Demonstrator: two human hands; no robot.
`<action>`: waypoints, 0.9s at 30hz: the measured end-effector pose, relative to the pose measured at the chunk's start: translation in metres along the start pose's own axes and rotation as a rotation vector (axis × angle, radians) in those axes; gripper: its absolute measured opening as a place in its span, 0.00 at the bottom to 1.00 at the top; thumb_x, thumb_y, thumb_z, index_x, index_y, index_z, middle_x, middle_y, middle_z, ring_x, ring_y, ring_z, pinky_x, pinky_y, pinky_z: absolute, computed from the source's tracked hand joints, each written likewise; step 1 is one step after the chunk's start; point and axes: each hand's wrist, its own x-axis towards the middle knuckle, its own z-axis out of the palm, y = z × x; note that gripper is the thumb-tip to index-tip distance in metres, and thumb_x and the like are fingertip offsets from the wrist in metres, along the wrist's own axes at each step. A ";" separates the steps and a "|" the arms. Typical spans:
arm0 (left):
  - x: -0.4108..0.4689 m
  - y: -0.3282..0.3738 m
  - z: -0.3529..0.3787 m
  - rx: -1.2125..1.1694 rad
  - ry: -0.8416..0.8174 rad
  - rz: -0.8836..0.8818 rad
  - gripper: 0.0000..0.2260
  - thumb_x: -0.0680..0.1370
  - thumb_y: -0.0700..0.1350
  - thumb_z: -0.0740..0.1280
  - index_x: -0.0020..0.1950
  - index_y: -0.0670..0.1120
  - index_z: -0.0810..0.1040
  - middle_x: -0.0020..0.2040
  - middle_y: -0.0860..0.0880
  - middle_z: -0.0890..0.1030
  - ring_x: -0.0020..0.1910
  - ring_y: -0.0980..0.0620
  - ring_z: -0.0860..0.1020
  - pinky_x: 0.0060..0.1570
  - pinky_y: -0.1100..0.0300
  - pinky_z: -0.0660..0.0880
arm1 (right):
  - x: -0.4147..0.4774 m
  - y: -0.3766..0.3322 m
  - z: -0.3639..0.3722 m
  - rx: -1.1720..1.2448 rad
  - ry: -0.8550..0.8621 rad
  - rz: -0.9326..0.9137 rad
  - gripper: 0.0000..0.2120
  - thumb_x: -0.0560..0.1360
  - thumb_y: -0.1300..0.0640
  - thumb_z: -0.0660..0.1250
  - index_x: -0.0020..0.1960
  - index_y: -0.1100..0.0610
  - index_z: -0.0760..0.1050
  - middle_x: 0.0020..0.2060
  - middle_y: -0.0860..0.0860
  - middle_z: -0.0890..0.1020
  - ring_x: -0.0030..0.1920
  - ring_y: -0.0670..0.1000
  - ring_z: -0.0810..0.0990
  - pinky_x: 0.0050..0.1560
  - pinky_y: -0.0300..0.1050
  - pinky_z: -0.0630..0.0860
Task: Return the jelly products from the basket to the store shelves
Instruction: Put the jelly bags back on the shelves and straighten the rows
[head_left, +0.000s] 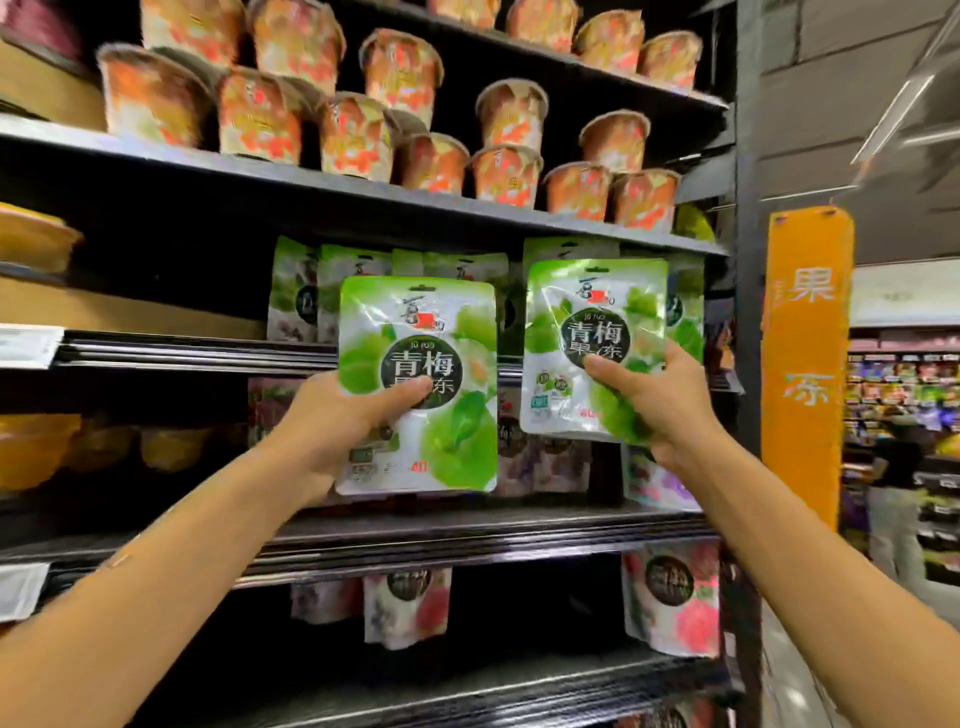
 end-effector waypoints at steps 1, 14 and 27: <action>0.009 0.004 0.007 0.008 0.005 -0.009 0.19 0.54 0.56 0.79 0.41 0.51 0.86 0.41 0.49 0.87 0.40 0.52 0.84 0.36 0.59 0.78 | 0.014 -0.004 0.004 -0.017 -0.006 0.010 0.23 0.63 0.58 0.81 0.53 0.51 0.75 0.44 0.51 0.85 0.37 0.48 0.85 0.32 0.41 0.79; 0.059 0.027 0.042 0.042 0.097 -0.091 0.20 0.63 0.51 0.81 0.50 0.42 0.83 0.45 0.47 0.87 0.51 0.48 0.82 0.53 0.53 0.75 | 0.111 -0.014 0.060 0.030 -0.094 0.172 0.35 0.64 0.63 0.81 0.67 0.64 0.70 0.51 0.59 0.82 0.43 0.55 0.84 0.31 0.45 0.81; 0.068 0.034 0.036 0.057 0.152 -0.046 0.38 0.53 0.56 0.81 0.58 0.41 0.80 0.55 0.43 0.83 0.59 0.42 0.79 0.64 0.43 0.73 | 0.139 0.014 0.080 -0.081 -0.068 0.026 0.41 0.67 0.56 0.80 0.75 0.55 0.63 0.65 0.54 0.75 0.59 0.55 0.77 0.50 0.47 0.81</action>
